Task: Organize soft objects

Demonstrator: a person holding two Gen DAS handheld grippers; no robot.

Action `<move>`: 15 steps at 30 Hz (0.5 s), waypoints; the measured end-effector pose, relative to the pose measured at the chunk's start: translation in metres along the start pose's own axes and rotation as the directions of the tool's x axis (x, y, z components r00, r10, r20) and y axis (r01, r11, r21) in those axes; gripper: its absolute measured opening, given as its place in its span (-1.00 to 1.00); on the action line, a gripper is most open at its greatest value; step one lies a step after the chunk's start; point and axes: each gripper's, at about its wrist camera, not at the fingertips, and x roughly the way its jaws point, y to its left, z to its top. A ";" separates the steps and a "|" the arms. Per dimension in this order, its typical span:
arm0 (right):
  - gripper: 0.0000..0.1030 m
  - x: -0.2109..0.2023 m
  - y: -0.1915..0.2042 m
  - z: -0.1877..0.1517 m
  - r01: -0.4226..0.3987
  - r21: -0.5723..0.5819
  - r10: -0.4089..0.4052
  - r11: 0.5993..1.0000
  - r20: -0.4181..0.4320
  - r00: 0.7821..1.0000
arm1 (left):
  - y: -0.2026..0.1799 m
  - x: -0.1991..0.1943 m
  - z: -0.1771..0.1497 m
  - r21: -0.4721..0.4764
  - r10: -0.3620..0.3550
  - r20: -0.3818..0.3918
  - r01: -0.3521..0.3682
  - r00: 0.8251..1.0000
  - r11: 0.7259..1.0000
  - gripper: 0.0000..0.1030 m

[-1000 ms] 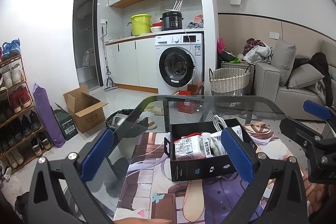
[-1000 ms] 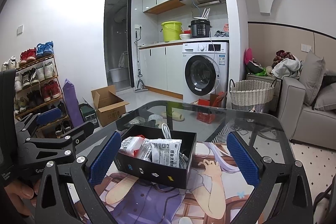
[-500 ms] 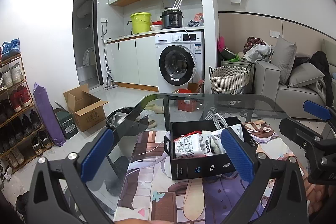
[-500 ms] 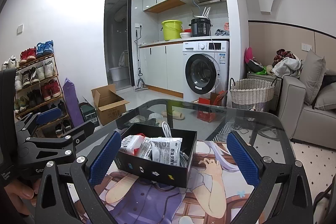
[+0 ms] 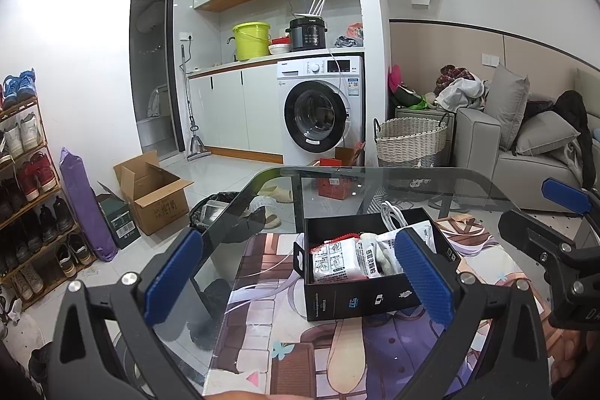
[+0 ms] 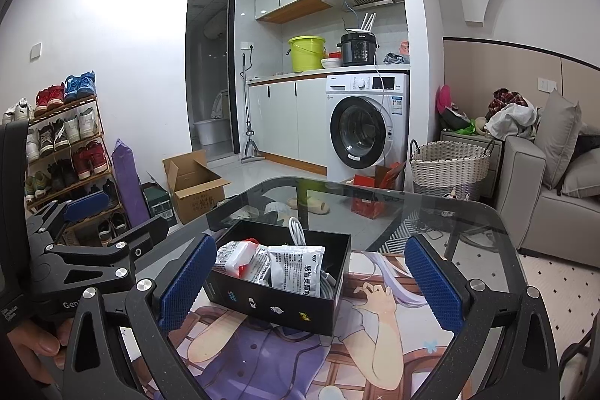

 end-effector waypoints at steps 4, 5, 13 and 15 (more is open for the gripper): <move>0.99 0.000 0.000 0.000 0.000 -0.003 0.000 1.000 0.001 1.000 | 0.000 0.000 0.000 0.001 0.001 0.001 -0.001 1.000 1.000 1.00; 0.99 0.000 0.000 0.000 -0.001 -0.002 0.001 1.000 0.001 1.000 | 0.000 0.000 0.000 0.002 0.001 0.002 -0.001 1.000 1.000 1.00; 0.99 0.000 0.000 0.000 -0.001 -0.002 0.001 1.000 -0.002 1.000 | 0.001 0.001 -0.001 0.002 0.001 -0.012 -0.001 1.000 1.000 1.00; 0.99 0.001 0.000 -0.001 -0.001 -0.003 0.001 1.000 -0.002 1.000 | 0.001 0.001 -0.002 0.008 0.002 -0.017 -0.002 1.000 1.000 1.00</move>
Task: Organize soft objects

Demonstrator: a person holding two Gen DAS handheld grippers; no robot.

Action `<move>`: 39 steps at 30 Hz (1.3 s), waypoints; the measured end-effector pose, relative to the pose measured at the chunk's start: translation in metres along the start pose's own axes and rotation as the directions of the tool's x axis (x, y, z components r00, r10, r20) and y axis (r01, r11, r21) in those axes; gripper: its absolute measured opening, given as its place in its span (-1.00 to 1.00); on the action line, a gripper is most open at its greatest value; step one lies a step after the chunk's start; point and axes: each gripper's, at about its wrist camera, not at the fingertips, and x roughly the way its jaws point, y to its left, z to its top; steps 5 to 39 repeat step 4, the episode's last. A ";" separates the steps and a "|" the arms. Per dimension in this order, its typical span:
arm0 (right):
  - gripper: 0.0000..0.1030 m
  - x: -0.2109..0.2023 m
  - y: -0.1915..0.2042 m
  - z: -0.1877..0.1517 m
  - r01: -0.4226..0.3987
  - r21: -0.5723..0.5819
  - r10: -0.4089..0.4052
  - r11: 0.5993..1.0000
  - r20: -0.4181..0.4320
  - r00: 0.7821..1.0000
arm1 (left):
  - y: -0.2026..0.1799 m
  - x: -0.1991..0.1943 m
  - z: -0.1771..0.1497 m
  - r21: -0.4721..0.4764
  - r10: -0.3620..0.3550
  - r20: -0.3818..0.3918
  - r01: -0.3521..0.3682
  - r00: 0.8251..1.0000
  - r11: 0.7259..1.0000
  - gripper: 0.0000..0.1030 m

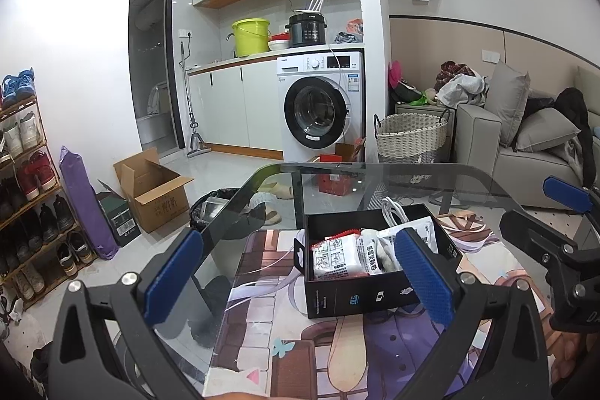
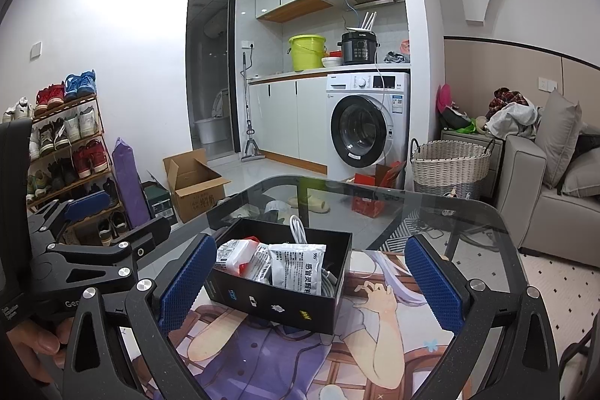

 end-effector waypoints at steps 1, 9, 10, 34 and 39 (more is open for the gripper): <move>0.99 0.000 0.001 0.001 0.000 0.001 0.000 1.000 0.000 1.000 | 0.000 0.001 0.000 0.002 0.001 0.000 -0.001 1.000 1.000 1.00; 0.99 0.000 0.000 0.000 0.001 0.000 -0.001 1.000 0.001 1.000 | 0.001 0.001 0.000 0.000 -0.014 0.001 0.014 1.000 1.000 1.00; 0.99 0.000 0.000 0.000 0.001 0.000 -0.001 1.000 0.001 1.000 | 0.001 0.001 0.000 0.000 -0.014 0.001 0.014 1.000 1.000 1.00; 0.99 0.000 0.000 0.000 0.001 0.000 -0.001 1.000 0.001 1.000 | 0.001 0.001 0.000 0.000 -0.014 0.001 0.014 1.000 1.000 1.00; 0.99 0.000 0.000 0.000 0.001 0.000 -0.001 1.000 0.001 1.000 | 0.001 0.001 0.000 0.000 -0.014 0.001 0.014 1.000 1.000 1.00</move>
